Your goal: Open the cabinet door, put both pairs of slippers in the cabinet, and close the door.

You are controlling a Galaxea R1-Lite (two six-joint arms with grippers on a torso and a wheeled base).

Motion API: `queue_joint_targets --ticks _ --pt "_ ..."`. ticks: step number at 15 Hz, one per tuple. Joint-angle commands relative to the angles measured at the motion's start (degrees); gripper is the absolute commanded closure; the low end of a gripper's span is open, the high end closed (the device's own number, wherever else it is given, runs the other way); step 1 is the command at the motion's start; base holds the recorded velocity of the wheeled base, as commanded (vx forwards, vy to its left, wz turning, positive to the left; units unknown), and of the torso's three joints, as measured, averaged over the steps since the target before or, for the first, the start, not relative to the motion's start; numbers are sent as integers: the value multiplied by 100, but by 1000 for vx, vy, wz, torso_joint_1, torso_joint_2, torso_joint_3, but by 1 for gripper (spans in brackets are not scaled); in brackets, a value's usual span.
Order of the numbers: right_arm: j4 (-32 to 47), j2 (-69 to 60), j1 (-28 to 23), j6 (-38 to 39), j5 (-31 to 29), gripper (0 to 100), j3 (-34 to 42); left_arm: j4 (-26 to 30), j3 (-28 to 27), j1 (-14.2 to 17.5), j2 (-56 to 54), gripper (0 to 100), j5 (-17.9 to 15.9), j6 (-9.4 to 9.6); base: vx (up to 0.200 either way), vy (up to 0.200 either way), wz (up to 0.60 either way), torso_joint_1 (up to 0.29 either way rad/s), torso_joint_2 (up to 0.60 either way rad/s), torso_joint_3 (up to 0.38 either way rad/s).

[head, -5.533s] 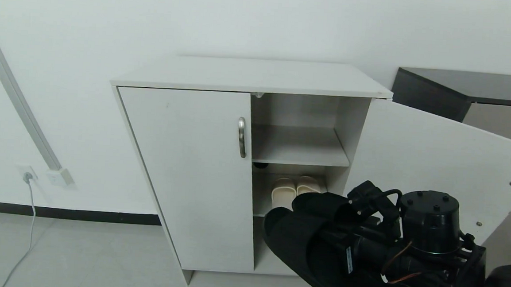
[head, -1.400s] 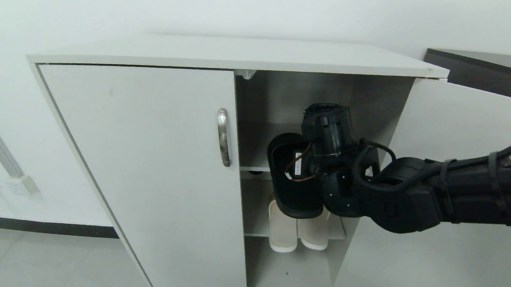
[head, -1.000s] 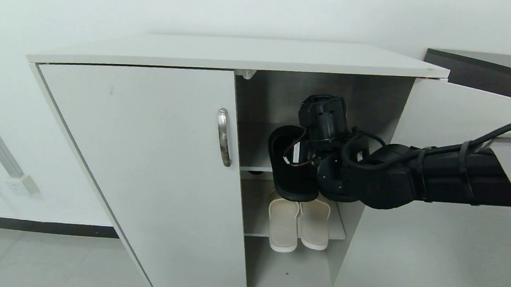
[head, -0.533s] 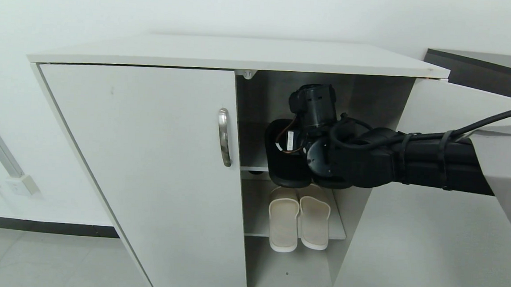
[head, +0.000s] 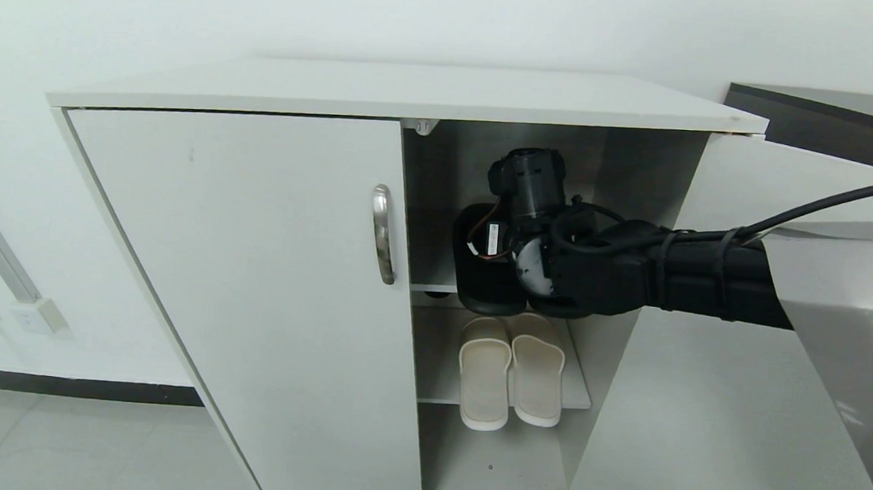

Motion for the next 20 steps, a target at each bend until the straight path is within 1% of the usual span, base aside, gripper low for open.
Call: queue_joint_targets --ticks 1,4,16,17,20 --pt "-3 45 0 -1 -3 100 -14 0 1 1 6 100 13 -2 0 0 0 0 0 0" --pt "-12 80 0 8 -3 100 -14 0 1 1 6 100 83 -2 0 0 0 0 0 0" --pt "-30 212 -35 26 -3 100 -14 0 1 1 -2 100 83 -2 0 0 0 0 0 0" --pt "-30 212 -35 35 -3 0 -14 0 1 1 -2 100 83 -2 0 0 0 0 0 0" --pt "-21 177 -35 35 -3 0 4 0 1 1 -2 100 83 -2 0 0 0 0 0 0"
